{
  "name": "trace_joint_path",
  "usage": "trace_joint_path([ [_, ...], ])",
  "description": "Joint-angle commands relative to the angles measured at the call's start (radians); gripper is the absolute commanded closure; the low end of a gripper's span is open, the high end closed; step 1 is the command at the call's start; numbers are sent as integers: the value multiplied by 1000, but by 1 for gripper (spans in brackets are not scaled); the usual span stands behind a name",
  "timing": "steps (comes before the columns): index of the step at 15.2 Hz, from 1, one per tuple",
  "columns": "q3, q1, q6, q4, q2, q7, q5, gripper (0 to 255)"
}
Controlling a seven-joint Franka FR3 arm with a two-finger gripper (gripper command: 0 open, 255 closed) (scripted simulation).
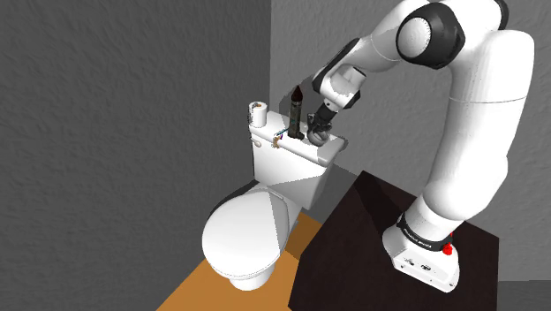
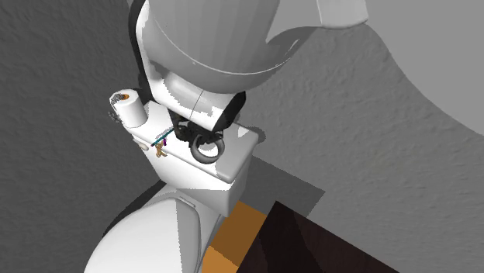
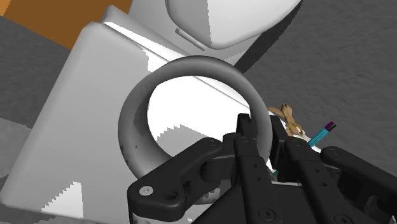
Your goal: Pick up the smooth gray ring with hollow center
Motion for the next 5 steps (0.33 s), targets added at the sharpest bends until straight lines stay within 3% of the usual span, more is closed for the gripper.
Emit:
trace_joint_path([
  [1,-11,7,-10,-5,-21,25,-27,255],
  [5,-22,15,-22,-11,-47,54,-58,255],
])
